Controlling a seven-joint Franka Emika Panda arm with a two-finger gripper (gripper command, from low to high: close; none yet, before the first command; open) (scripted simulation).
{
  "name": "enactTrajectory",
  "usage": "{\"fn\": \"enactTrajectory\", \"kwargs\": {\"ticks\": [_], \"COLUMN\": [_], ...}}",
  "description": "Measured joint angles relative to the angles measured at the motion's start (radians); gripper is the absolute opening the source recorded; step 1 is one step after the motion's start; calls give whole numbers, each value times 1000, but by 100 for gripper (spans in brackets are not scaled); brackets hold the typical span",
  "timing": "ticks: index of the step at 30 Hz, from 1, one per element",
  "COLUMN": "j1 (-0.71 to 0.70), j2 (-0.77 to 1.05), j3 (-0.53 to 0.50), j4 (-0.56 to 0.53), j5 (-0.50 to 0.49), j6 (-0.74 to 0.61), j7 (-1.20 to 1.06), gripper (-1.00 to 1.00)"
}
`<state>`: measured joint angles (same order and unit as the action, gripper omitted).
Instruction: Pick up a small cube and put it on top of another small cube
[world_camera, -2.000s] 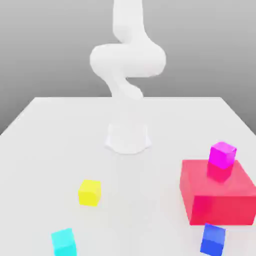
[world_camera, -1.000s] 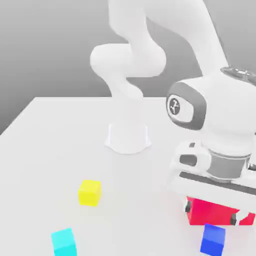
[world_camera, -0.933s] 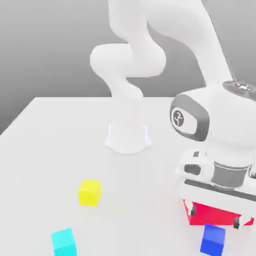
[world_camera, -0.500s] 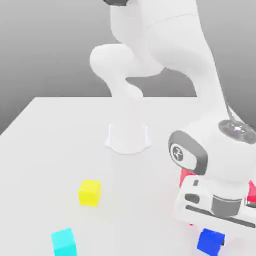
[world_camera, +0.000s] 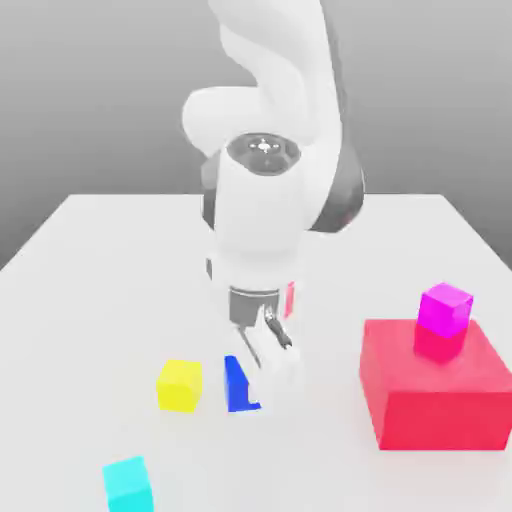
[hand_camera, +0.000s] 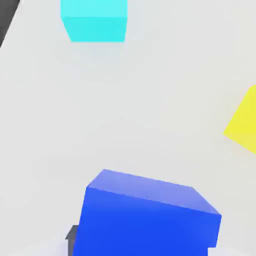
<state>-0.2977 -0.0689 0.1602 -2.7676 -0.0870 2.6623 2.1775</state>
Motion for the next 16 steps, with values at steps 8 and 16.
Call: {"fn": "enactTrajectory", "kwargs": {"ticks": [8,16], "j1": [-100,-103], "j2": [-121,73], "j3": [-95,-100], "j4": [-180,-175], "j5": [111,81], "j6": [98,287], "j7": [147,171], "gripper": [-100,100]}}
